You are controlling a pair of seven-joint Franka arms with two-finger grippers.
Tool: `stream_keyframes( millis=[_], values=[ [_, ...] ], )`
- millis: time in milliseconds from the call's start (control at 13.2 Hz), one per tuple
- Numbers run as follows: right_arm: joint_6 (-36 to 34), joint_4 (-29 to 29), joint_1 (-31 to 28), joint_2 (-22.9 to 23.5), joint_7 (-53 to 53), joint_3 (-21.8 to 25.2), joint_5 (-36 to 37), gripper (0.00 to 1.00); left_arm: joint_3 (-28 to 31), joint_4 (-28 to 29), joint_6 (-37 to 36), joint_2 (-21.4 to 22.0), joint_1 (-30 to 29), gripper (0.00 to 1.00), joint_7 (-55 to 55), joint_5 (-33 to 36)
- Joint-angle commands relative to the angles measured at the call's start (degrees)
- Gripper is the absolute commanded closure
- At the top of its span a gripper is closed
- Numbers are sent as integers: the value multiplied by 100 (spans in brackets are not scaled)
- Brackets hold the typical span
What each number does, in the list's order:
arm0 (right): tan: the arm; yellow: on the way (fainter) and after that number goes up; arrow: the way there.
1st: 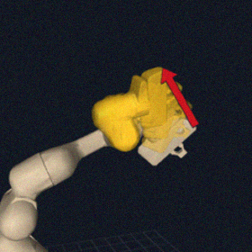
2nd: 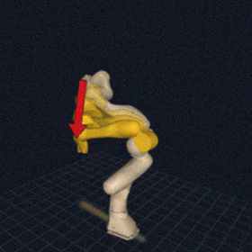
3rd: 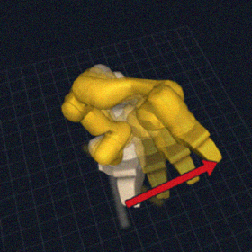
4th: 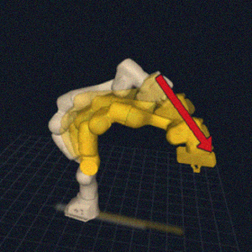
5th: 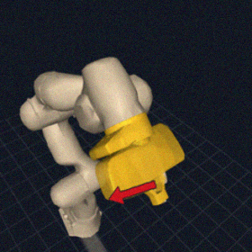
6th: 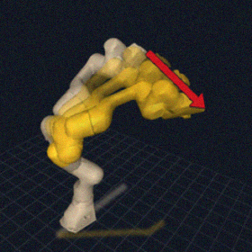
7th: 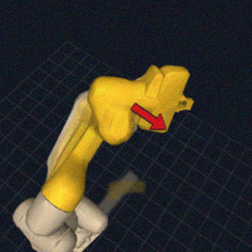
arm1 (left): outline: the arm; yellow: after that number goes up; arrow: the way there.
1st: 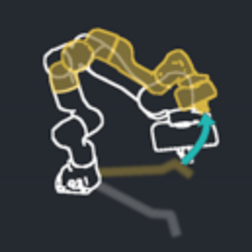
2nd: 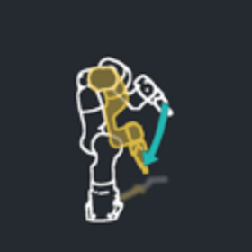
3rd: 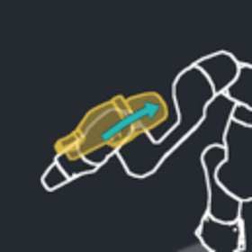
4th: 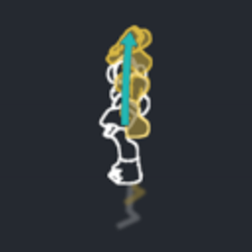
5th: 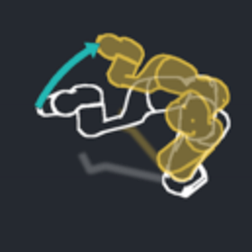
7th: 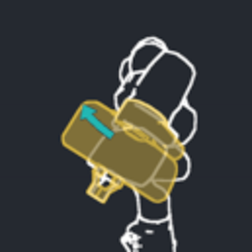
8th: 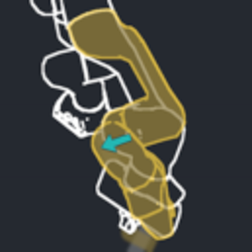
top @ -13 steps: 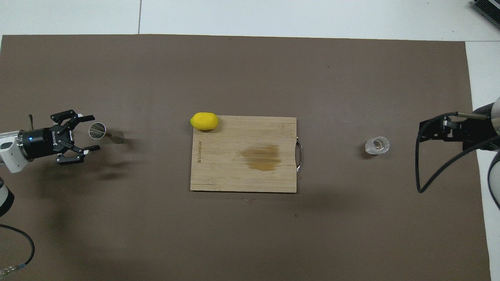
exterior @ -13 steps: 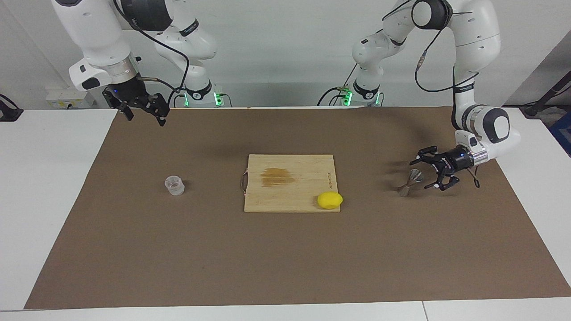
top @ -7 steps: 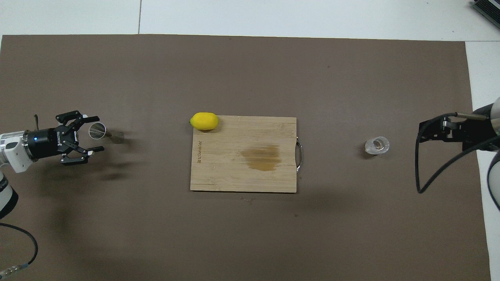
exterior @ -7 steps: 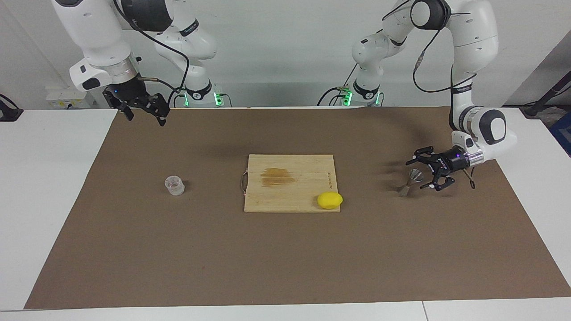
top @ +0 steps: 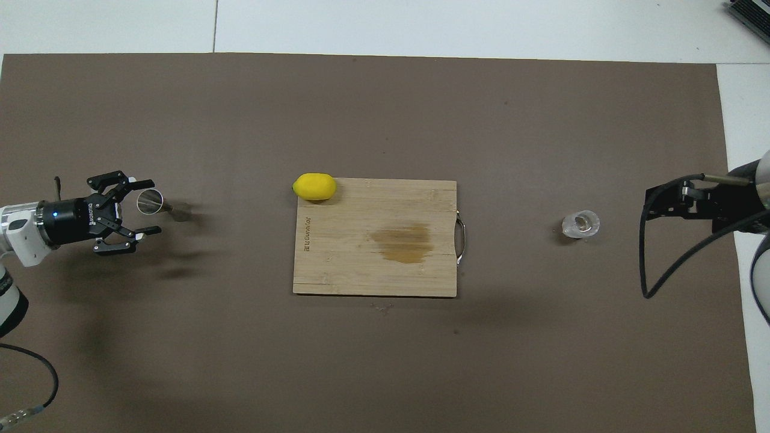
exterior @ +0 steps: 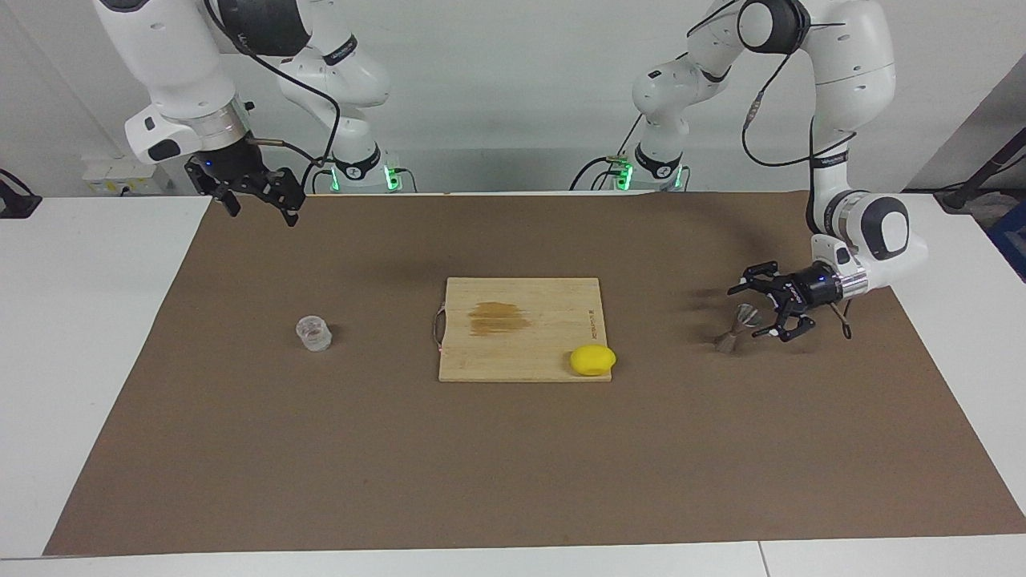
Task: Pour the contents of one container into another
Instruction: 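Move the open left gripper toward the small metal cup, then close the left gripper around the small metal cup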
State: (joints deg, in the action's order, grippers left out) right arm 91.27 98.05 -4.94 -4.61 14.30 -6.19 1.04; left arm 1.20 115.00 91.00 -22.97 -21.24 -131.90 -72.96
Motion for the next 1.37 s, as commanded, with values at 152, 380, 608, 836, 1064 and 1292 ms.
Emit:
stream_keyframes(
  millis=[152,380,608,836,1064,1292],
  values=[
    [40,171,-51,-154,108,-49,-60,0,56,128,-56,91,6,12,-170,-104],
    [40,171,-51,-154,108,-49,-60,0,73,120,-3,82,-21,20,-179,-87],
    [40,171,-51,-154,100,-49,-60,0,73,111,6,82,-29,29,-179,-69],
    [40,171,-51,-154,100,-49,-60,0,73,119,14,82,-29,34,-179,-69],
    [40,171,-51,-154,91,-49,-60,0,73,111,58,82,-29,46,-240,-69],
    [48,171,-51,-154,82,-49,-60,0,73,84,76,74,-29,60,-240,-78]
  ],
)
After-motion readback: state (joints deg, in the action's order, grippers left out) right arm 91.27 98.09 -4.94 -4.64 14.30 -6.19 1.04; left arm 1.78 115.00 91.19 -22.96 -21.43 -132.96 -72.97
